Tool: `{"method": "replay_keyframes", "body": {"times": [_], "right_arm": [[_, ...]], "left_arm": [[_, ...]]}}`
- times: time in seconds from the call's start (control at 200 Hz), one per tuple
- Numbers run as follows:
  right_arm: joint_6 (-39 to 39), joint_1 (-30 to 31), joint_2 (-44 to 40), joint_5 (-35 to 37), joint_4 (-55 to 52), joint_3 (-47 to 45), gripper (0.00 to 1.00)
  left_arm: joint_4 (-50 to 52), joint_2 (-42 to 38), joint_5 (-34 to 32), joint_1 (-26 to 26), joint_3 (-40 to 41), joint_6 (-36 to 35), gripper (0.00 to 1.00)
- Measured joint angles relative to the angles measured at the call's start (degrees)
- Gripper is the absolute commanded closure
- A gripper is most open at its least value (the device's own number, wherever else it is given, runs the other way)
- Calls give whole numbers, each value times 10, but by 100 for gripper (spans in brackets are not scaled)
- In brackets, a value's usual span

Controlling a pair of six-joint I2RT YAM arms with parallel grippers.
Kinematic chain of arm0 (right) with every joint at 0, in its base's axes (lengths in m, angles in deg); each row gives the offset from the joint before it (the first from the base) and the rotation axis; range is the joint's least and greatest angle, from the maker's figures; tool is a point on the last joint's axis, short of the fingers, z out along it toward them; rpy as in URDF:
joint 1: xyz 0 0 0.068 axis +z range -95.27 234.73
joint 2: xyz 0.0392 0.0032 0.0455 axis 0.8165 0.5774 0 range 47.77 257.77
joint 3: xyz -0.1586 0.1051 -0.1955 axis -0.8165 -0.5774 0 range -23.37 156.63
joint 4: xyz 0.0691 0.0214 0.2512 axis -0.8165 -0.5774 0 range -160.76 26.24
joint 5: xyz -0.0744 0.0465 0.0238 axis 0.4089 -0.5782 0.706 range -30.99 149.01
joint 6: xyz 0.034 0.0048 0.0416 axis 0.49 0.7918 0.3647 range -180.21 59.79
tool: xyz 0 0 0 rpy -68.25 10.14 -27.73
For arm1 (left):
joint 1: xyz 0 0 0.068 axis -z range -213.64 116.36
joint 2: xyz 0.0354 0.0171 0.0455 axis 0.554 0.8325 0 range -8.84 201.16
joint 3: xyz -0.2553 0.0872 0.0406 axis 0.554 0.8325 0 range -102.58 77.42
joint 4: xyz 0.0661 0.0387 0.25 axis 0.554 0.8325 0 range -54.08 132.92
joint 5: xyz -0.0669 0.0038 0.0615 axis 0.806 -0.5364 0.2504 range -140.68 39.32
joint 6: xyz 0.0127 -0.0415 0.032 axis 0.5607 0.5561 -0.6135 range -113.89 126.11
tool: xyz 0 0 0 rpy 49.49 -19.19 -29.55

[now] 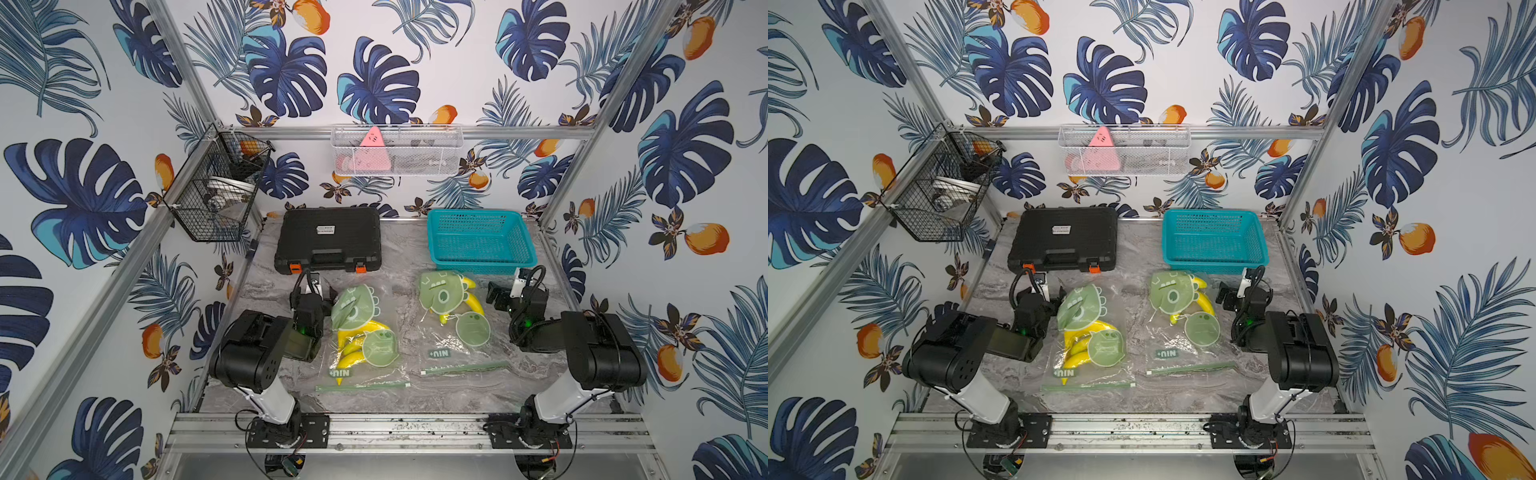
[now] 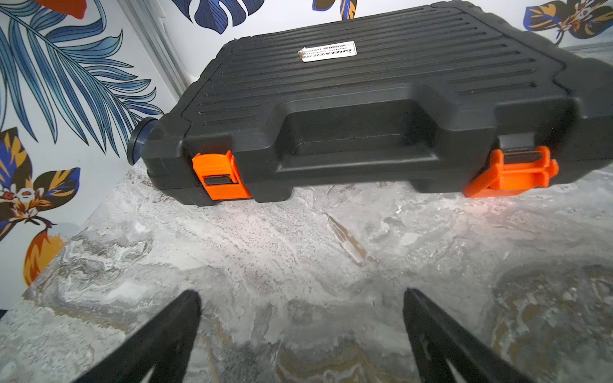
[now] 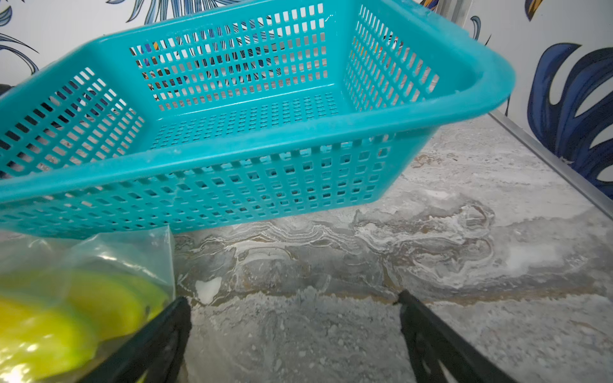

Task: Open the zip-top bag and take out the banana
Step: Pick up the zipper food storage bag at the center of the board.

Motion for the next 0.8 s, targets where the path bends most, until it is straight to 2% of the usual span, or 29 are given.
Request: {"method": "replay_keyframes", "body": {"times": [0.35,0.505,0.645,0.721,0.801], "right_arm": [[0,0,0,-2,0,0,0],[0,-3,-1,-4,-8,4,5],[12,-5,-47,12,-132,75,8],[46,-5,-98,32,-212,113,8],[90,-4,-164,41,-298,125,9]], "left_arm": [[4,0,0,0,-1,2,1],[4,0,0,0,-1,2,1],[16,-10,-6,0,-1,7,1],[15,-23,-18,6,-1,8,1],[92,-83,-45,29,-23,4,1]]}}
